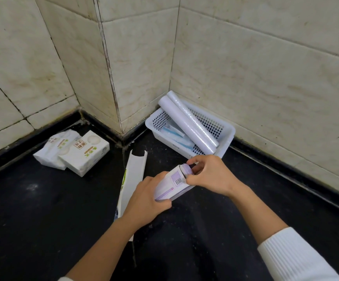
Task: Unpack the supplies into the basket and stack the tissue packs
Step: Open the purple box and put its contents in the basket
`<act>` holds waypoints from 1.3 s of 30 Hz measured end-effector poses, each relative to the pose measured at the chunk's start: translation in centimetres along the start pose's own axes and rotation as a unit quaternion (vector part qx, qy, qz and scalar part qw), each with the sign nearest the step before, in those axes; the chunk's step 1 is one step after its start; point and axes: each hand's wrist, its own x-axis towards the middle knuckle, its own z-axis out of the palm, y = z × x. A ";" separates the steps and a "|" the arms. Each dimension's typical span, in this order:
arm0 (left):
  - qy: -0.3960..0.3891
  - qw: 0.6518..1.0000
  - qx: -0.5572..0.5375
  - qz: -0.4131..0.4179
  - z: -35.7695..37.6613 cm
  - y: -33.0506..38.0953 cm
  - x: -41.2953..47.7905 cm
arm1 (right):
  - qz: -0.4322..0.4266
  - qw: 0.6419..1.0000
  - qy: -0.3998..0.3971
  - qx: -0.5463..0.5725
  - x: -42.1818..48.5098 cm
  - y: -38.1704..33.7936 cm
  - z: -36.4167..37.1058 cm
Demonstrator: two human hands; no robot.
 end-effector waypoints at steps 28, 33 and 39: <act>0.037 0.998 -0.046 0.012 -2.0 -0.2 0.2 | -0.126 0.987 0.036 0.091 -1.8 0.1 -0.2; 0.029 0.998 -0.036 0.030 -2.3 0.0 0.0 | -0.104 0.994 0.030 0.030 -1.6 -0.3 -0.8; 0.024 0.999 -0.009 0.045 -2.7 0.3 0.1 | -0.115 0.992 0.052 0.003 -1.0 -0.7 -1.1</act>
